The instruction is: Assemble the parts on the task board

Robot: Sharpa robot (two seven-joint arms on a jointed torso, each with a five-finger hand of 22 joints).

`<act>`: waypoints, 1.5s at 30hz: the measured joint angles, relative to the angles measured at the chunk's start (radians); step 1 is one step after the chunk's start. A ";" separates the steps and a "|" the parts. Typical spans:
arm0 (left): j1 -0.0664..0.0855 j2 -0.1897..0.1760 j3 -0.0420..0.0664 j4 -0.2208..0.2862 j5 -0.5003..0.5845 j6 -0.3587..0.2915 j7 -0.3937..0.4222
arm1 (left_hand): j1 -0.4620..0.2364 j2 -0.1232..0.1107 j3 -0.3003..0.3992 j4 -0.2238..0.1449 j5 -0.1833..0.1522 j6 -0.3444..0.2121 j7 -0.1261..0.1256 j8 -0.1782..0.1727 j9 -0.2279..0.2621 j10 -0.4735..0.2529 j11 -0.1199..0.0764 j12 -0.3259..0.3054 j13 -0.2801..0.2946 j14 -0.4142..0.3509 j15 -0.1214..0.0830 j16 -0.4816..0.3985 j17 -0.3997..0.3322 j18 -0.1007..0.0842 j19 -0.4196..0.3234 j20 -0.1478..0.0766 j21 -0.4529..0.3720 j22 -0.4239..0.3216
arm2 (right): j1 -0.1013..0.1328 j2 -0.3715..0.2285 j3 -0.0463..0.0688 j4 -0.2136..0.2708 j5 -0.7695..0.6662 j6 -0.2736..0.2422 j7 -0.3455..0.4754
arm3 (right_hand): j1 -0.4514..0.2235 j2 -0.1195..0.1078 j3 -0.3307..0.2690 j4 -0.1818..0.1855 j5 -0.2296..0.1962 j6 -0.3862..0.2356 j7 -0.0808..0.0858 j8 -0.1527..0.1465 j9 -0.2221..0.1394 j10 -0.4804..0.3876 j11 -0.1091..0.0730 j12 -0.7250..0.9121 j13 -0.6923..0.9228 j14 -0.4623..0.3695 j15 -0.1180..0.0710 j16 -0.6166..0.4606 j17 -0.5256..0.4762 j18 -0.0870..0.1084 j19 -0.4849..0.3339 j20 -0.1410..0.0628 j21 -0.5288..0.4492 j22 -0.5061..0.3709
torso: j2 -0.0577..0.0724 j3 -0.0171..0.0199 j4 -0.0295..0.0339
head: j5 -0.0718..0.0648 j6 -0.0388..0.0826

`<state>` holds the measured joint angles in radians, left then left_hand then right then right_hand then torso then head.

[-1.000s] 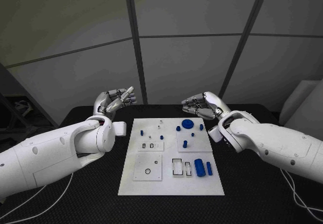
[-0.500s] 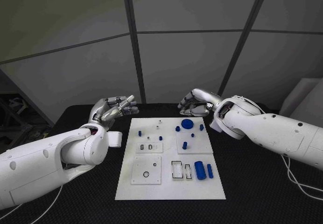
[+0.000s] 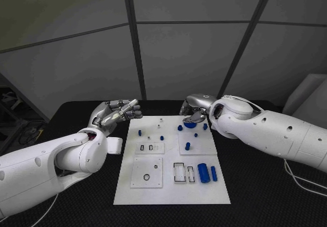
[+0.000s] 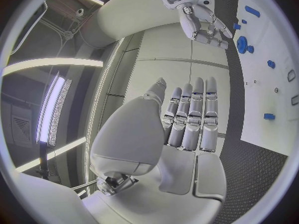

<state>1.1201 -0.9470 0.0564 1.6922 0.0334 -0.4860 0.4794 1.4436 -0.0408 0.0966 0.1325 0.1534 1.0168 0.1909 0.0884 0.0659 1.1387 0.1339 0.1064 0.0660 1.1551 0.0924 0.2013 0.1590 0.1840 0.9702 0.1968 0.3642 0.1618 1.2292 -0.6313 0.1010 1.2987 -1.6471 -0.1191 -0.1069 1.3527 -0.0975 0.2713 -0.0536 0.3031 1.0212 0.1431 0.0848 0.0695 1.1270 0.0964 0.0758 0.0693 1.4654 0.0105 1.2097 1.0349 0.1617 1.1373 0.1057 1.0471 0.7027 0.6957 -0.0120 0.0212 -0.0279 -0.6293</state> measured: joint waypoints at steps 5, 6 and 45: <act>0.001 0.004 0.000 0.002 -0.004 0.008 -0.005 | -0.005 -0.005 0.000 0.000 0.000 0.004 0.004 0.000 -0.001 0.000 0.000 -0.004 0.000 -0.006 0.000 -0.004 0.001 0.000 0.004 0.004 0.000 0.000 | 0.001 0.018 -0.002 -0.012 -0.033 0.024 -0.020 | 0.004 -0.004 0.000 0.000 0.000 -0.013 -0.006 -0.005 0.000 -0.020 0.006 0.000 0.000 0.001 0.001 0.034 0.036 -0.007 0.001 0.001 0.030 0.037 | 0.013 -0.0008 0.0024 | -0.003 0.008; 0.001 0.005 0.000 0.002 -0.004 0.009 -0.006 | -0.005 -0.005 0.000 0.000 0.000 0.004 0.004 0.000 -0.001 0.000 0.000 -0.004 0.000 -0.006 0.000 -0.004 0.001 0.000 0.004 0.004 0.000 0.000 | 0.001 0.021 -0.004 -0.014 -0.037 0.027 -0.023 | 0.004 -0.004 0.000 0.000 0.000 -0.014 -0.007 -0.007 0.000 -0.020 0.005 0.000 0.000 0.003 0.003 0.038 0.038 -0.007 0.001 0.001 0.031 0.039 | 0.016 -0.0008 0.0030 | -0.003 0.009; 0.001 0.009 0.000 -0.001 -0.009 0.035 -0.021 | -0.009 -0.009 0.000 0.000 0.000 0.004 0.004 -0.008 0.000 0.000 0.000 -0.008 0.000 -0.006 0.000 -0.009 0.003 0.000 0.011 0.004 0.000 0.000 | 0.000 0.077 -0.033 -0.073 -0.082 0.094 -0.032 | 0.015 0.007 0.033 0.011 -0.013 -0.009 0.003 0.000 0.006 -0.003 -0.007 0.039 0.009 0.000 0.007 0.137 0.150 -0.022 0.039 0.003 0.136 0.177 | 0.042 -0.0009 0.0071 | 0.002 0.003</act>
<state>1.1213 -0.9383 0.0566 1.6910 0.0243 -0.4511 0.4588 1.4343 -0.0501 0.0966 0.1325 0.1536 1.0204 0.1946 0.0806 0.0655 1.1385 0.1340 0.0985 0.0662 1.1492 0.0929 0.1919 0.1619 0.1839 0.9809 0.2004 0.3641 0.1615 1.2290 -0.5540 0.0680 1.2261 -1.7295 -0.0246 -0.1387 1.3673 -0.0904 0.3047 -0.0431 0.2904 1.0118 0.1460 0.0850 0.0752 1.1243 0.0890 0.1147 0.0783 1.4650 0.0178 1.3462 1.1853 0.1395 1.1762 0.1088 1.1833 0.8801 0.7379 -0.0128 0.0283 -0.0264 -0.6262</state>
